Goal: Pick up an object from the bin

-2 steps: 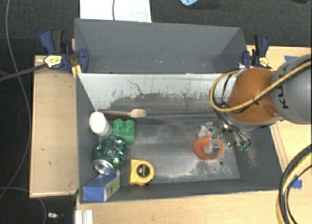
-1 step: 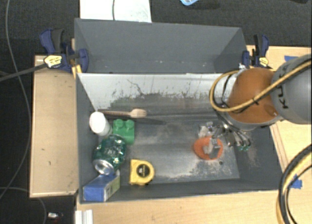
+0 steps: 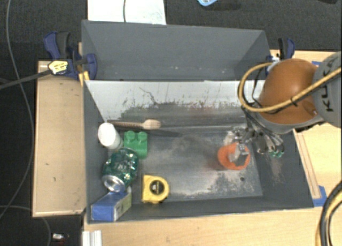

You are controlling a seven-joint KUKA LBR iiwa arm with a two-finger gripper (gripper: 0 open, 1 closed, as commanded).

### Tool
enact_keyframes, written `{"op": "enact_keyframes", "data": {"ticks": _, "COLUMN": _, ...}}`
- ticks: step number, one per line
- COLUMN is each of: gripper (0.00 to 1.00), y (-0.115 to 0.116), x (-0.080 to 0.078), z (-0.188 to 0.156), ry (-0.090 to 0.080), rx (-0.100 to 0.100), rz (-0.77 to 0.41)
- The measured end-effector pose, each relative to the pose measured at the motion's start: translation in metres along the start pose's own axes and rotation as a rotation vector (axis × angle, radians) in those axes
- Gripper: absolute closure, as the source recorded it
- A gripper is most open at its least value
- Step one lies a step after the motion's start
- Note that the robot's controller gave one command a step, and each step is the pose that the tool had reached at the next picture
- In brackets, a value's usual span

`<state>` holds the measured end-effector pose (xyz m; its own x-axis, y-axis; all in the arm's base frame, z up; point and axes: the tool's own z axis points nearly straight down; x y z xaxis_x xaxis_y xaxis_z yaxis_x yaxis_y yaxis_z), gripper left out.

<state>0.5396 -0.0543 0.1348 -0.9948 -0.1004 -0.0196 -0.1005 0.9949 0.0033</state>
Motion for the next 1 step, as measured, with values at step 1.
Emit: {"op": "enact_keyframes", "data": {"ticks": 1, "gripper": 1.00, "y": 0.0070, "x": -0.0032, "z": -0.0684, "ry": 0.002, "rx": -0.001, "rz": -0.039}}
